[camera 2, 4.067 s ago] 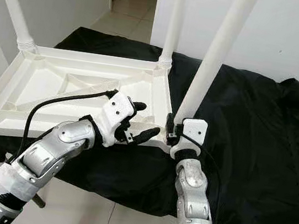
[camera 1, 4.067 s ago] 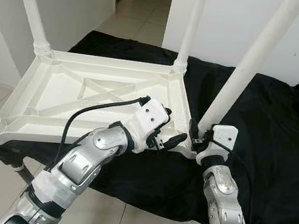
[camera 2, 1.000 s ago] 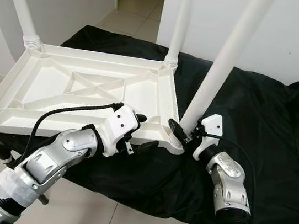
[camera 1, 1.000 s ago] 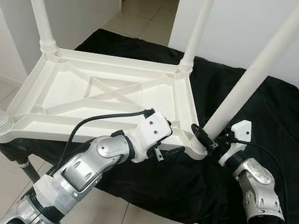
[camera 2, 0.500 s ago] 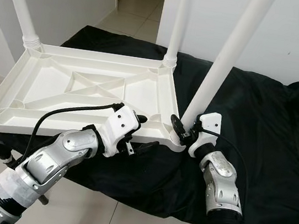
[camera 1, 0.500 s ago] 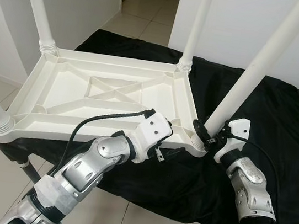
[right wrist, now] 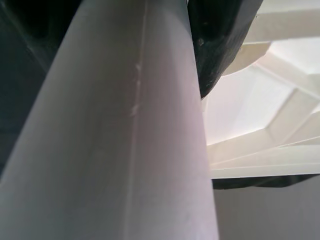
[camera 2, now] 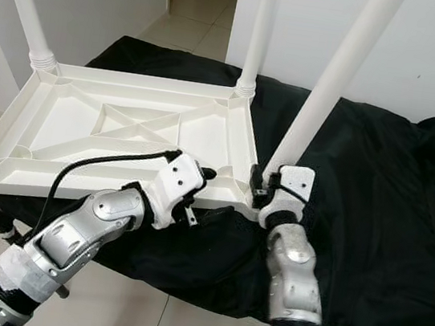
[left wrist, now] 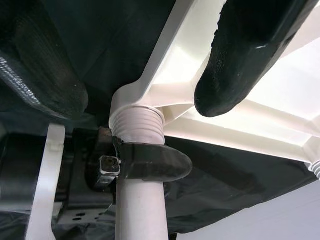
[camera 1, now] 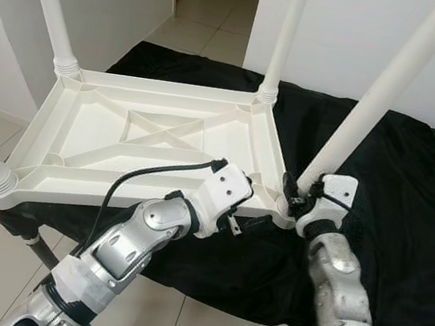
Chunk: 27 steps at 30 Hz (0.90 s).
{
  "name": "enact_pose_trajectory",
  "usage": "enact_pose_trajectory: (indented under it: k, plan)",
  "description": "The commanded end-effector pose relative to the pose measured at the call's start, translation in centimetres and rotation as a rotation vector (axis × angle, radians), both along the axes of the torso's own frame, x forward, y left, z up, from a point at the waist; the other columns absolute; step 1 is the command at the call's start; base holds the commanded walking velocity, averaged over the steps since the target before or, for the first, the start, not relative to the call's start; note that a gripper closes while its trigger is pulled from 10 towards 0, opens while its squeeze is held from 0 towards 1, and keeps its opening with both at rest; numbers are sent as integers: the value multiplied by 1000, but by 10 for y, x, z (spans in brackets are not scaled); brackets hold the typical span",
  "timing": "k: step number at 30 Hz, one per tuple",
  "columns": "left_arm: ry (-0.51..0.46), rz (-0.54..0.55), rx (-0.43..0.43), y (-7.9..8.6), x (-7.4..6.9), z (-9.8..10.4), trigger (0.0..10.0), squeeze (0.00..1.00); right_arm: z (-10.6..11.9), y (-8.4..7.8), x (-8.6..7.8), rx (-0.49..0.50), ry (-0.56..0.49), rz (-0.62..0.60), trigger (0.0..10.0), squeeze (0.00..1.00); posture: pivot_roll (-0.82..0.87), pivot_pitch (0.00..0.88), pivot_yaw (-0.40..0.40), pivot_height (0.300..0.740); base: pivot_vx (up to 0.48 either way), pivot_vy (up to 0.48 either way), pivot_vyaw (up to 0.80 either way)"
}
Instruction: Building children table
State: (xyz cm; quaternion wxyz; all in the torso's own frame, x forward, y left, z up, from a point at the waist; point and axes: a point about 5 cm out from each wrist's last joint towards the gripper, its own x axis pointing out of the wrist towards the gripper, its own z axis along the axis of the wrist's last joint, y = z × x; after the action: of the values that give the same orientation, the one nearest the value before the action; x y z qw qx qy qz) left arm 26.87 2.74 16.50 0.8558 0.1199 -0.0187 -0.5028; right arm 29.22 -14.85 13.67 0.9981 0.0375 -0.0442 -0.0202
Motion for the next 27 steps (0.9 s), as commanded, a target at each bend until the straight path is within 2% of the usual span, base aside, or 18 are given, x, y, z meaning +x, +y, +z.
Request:
enact_pose_trajectory:
  k: [1,3,4,6,19,20,21,23,27]
  plan:
    - [24,-93,14,-2,-6,-1,10000,0,-16,3,-5,44,85,-85,10000,0,-58,0,-40,740,0,0,0]
    - [25,-92,13,-2,-6,-1,10000,0,-16,5,-6,62,91,-112,10000,0,-58,0,-40,740,0,0,0]
    - [25,-86,10,-1,-5,-1,10000,0,-15,11,-6,70,96,-132,10000,0,-56,0,-42,740,0,0,0]
    - [26,-83,8,-1,-4,0,10000,0,-15,14,-6,68,98,-121,10000,0,-56,0,-42,740,0,0,0]
    - [24,-74,5,1,-4,-1,10000,0,-10,14,-13,20,89,-152,10000,0,-54,0,-43,740,0,0,0]
    - [22,-74,6,1,-5,-1,10000,0,-7,15,-13,34,65,-128,10000,1000,-51,0,-44,740,0,0,0]
    - [21,-72,10,3,-5,-1,10000,0,0,17,-14,83,11,-58,10000,1000,-51,0,-43,740,0,0,0]
    - [17,-70,13,3,-4,-1,10000,0,2,15,-14,87,-1,-45,10000,1000,-49,0,-43,740,0,0,0]
    - [12,-66,14,4,-3,1,10000,0,1,6,-13,41,-7,-45,10000,1000,-48,0,-41,740,0,0,0]
